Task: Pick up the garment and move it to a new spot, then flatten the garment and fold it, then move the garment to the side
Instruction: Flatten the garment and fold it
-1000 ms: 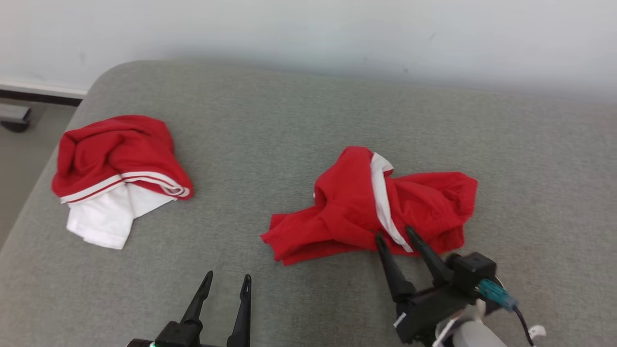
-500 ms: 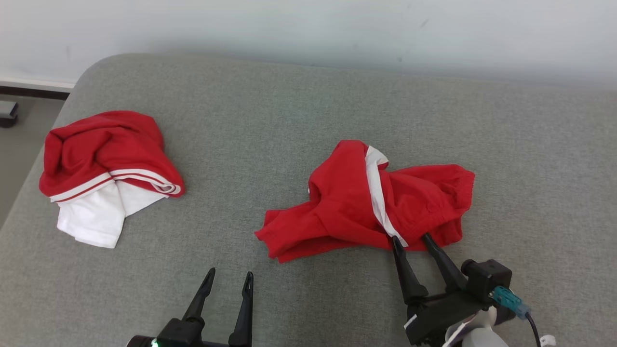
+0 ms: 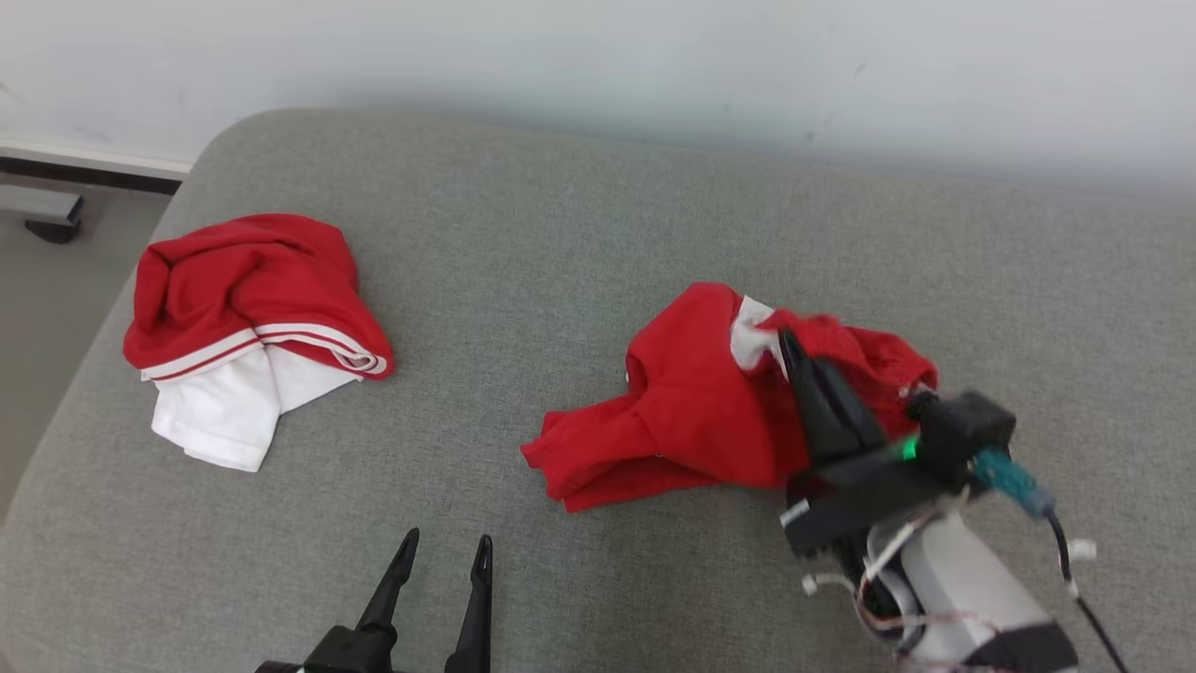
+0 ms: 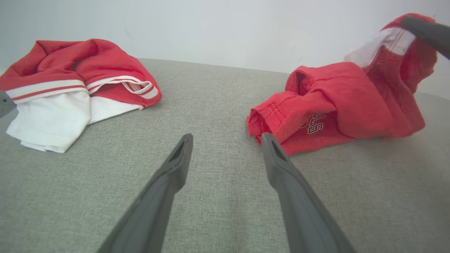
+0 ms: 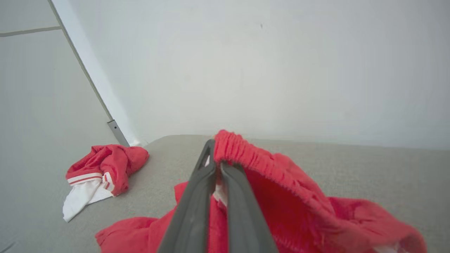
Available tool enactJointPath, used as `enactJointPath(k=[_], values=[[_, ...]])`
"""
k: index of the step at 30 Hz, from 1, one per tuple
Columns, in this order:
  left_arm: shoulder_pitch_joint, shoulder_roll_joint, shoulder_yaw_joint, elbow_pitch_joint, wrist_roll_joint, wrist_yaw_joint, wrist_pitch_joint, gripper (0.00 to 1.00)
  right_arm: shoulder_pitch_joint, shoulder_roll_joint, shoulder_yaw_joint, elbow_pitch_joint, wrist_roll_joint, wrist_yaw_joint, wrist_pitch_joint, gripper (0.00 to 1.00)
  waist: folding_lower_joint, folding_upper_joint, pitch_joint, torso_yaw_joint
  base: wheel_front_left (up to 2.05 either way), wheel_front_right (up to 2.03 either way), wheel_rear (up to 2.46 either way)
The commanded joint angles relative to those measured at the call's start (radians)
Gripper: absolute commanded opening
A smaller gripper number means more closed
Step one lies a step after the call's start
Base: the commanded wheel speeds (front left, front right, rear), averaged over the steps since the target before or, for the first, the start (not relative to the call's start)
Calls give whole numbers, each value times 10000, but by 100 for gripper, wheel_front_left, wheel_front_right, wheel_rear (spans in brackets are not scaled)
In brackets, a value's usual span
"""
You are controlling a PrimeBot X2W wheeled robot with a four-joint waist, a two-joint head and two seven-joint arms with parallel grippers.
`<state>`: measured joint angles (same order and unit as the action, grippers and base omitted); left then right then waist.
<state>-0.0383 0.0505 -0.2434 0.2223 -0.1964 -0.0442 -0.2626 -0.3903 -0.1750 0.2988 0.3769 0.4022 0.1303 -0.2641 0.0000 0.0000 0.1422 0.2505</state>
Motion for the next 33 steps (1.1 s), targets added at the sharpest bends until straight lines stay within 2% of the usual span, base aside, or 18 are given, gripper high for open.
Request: enactJointPath(k=[1,4,10,14,20,26,33], values=[[155,-3,-9,60,-114,-30,-34,100,-483,-142,201,-11,-58,9,-3,0,0,0,-256,59,0,0,0],[157,-3,-28,89,-40,-73,-34,100,-1576,-278,539,172,6,9,-3,0,0,0,-447,168,0,0,0],[-65,-2,-262,-149,-122,-219,-34,100,-3988,69,1098,720,199,9,-3,0,0,0,-479,645,0,0,0],[-56,1,-354,-125,-139,-192,-34,100,-5000,271,1431,114,286,9,-5,0,0,0,-414,882,0,0,0],[211,0,-185,-30,-102,-85,-34,100,-4857,141,1823,-1085,560,9,-3,0,0,0,-480,758,0,0,0],[211,-3,-51,48,-23,-149,-34,100,-3169,-1119,3184,-1218,1456,9,-3,0,0,0,-564,96,0,0,0],[82,0,93,92,77,-168,-34,100,-710,-2852,4551,-195,2435,9,-6,0,0,0,-488,-779,0,0,0]])
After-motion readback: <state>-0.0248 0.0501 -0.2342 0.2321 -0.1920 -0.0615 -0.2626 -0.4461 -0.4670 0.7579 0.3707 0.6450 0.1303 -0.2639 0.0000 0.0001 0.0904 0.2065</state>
